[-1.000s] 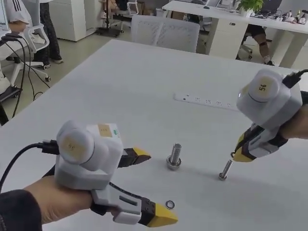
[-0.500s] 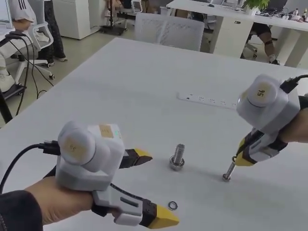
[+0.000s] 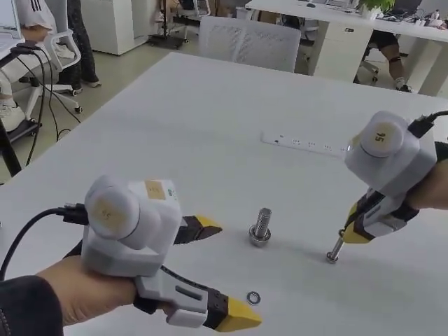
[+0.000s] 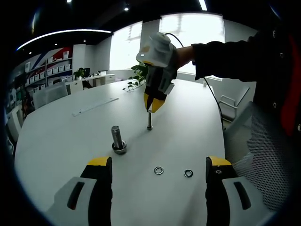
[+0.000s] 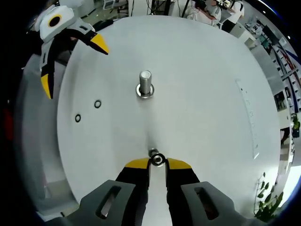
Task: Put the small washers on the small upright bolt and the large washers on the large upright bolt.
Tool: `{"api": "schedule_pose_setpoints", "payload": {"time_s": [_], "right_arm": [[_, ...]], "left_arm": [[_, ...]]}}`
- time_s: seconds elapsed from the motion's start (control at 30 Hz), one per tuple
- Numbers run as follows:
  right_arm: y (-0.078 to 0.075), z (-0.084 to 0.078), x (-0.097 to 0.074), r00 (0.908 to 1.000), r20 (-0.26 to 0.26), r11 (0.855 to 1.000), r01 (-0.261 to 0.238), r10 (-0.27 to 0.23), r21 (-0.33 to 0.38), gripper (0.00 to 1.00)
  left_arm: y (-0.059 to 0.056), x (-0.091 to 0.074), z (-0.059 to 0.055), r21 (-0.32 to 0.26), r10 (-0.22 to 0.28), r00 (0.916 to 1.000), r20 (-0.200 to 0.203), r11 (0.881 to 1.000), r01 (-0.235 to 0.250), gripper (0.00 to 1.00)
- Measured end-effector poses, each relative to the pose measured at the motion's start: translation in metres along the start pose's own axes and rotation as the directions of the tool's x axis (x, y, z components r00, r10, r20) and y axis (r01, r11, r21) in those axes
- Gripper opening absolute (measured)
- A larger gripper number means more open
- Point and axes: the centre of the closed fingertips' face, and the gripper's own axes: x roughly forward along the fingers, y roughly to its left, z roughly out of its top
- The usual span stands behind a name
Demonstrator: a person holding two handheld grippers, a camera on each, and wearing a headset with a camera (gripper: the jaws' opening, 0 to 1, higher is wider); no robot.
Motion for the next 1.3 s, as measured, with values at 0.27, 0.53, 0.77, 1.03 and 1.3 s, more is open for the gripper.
{"api": "schedule_pose_setpoints", "payload": {"time_s": [0.27, 0.53, 0.77, 1.03, 1.3], "right_arm": [[0.001, -0.002, 0.004, 0.9999, -0.005, 1.000, -0.010, 0.010, 0.004, 0.14], [0.003, -0.003, 0.012, 0.9997, -0.006, 1.000, -0.022, 0.022, 0.009, 0.14], [0.006, -0.006, 0.025, 0.9992, -0.015, 0.999, -0.037, 0.037, 0.010, 0.14], [0.008, -0.008, 0.038, 0.9983, -0.021, 0.998, -0.055, 0.055, 0.020, 0.14], [0.011, -0.011, 0.044, 0.9976, -0.024, 0.998, -0.064, 0.064, 0.022, 0.14]], "left_arm": [[0.001, 0.000, -0.001, -0.002, 0.003, 1.0000, -0.002, 1.000, -0.003, 0.81], [0.002, 0.000, -0.002, -0.005, 0.005, 1.0000, -0.003, 1.000, -0.005, 0.81], [0.001, 0.000, -0.003, -0.005, 0.005, 1.0000, -0.005, 1.000, -0.005, 0.81], [0.002, -0.001, -0.004, -0.008, 0.008, 0.9999, -0.011, 1.000, -0.008, 0.81], [0.002, -0.001, -0.006, -0.011, 0.008, 0.9999, -0.014, 1.000, -0.008, 0.81]]}}
